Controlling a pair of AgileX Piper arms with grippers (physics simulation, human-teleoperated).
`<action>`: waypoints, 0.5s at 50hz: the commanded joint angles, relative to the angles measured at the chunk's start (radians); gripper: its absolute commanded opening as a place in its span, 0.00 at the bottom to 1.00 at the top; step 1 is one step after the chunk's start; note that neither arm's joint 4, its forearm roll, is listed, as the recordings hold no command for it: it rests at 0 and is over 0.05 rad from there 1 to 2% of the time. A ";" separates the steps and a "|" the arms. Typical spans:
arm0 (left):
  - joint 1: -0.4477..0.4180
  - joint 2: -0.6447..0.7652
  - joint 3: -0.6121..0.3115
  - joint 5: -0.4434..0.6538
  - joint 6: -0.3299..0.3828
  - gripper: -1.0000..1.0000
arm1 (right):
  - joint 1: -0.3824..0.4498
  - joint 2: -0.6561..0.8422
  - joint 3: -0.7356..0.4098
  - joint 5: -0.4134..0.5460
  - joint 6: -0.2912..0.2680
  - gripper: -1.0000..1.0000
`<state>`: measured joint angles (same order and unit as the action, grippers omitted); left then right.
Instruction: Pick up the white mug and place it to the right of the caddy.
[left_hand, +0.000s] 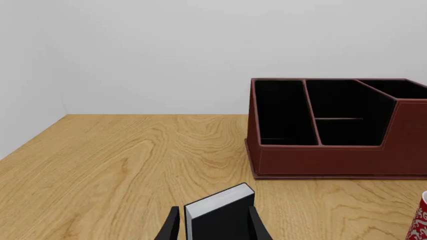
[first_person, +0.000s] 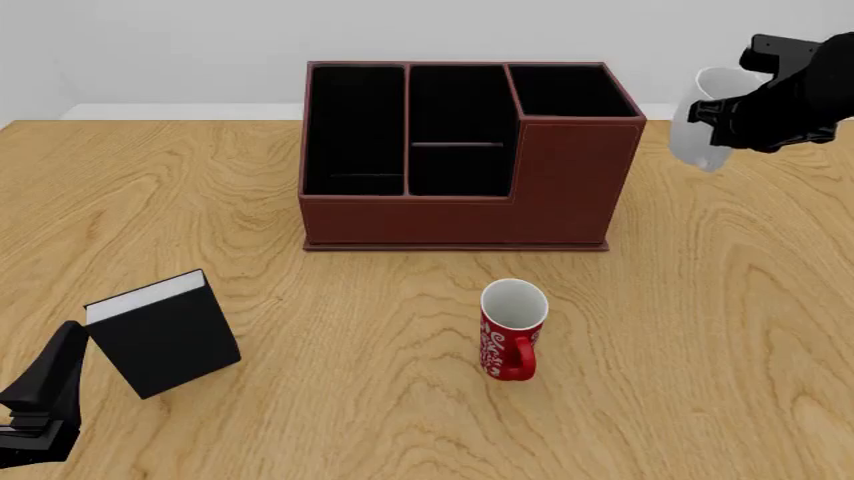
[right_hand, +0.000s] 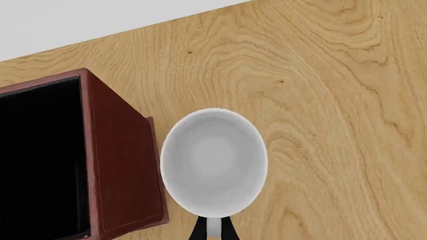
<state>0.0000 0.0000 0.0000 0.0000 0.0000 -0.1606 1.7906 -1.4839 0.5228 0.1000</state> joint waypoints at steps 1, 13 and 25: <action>0.000 0.000 0.000 0.000 0.000 1.00 | -0.009 0.041 -0.055 0.026 0.006 0.00; 0.000 0.000 0.000 0.000 0.000 1.00 | -0.018 0.101 -0.062 0.012 0.002 0.00; 0.000 0.000 0.000 0.000 0.000 1.00 | -0.018 0.128 -0.072 0.008 0.004 0.00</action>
<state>0.0000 0.0000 0.0000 0.0000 0.0000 -0.1785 1.8962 -1.5422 0.5347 0.0956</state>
